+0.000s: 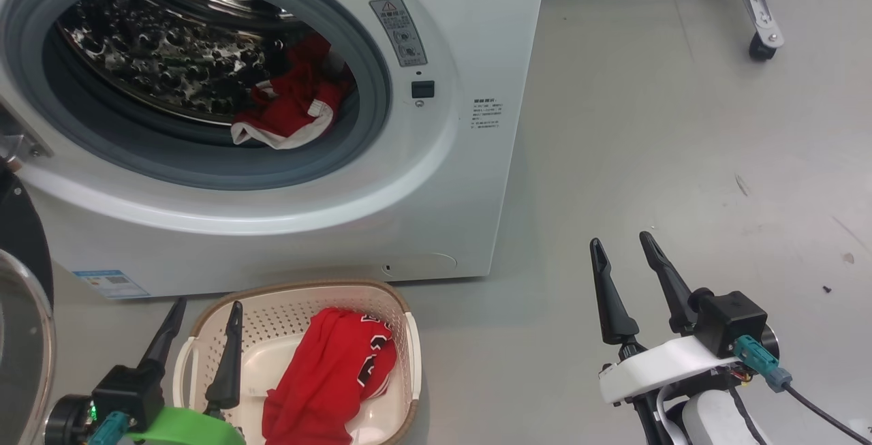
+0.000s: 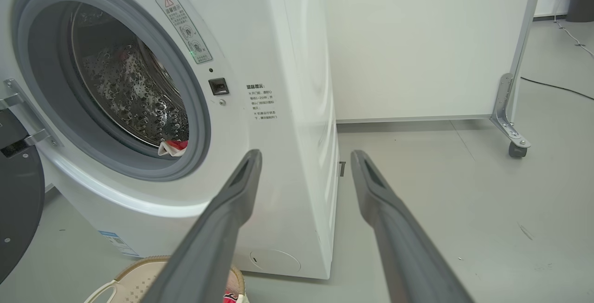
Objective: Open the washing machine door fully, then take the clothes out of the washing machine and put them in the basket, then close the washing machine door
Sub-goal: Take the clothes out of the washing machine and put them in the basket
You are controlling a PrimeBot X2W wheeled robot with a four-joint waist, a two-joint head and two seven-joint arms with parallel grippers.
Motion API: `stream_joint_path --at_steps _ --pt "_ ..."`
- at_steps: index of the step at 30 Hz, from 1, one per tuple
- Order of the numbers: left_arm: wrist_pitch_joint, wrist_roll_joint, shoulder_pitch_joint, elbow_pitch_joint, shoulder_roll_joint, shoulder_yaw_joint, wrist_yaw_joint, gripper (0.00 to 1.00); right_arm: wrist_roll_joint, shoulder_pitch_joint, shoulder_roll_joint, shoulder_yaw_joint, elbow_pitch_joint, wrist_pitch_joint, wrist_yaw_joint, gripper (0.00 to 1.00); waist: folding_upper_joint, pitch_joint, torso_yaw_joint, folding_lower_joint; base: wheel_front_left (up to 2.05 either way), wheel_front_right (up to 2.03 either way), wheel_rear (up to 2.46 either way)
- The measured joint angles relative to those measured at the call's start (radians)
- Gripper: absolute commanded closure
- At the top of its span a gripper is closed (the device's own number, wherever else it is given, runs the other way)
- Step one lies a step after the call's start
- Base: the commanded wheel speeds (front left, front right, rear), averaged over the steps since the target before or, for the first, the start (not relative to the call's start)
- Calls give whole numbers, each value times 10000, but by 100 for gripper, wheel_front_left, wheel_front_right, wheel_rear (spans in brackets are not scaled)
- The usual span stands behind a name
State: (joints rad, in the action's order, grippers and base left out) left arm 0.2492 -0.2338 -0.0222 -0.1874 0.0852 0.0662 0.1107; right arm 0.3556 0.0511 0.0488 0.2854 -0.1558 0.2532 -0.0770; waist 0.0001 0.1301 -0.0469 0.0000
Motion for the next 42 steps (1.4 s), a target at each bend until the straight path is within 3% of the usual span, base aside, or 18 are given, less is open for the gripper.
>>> stream_joint_path --at_steps 11,25,42 --pt "-372 -25 1089 380 529 -265 2 0 2 351 2 203 360 0 105 0 0 1128 -534 0 0 0 0" --pt "-2104 -127 3387 336 1327 -963 -288 0 247 1143 6 644 807 0 282 0 0 2652 -1429 0 0 0 0" --pt "-4144 366 5913 -897 2399 -637 -263 0 416 1743 4 1126 941 0 518 0 0 3903 -2485 0 0 0 0"
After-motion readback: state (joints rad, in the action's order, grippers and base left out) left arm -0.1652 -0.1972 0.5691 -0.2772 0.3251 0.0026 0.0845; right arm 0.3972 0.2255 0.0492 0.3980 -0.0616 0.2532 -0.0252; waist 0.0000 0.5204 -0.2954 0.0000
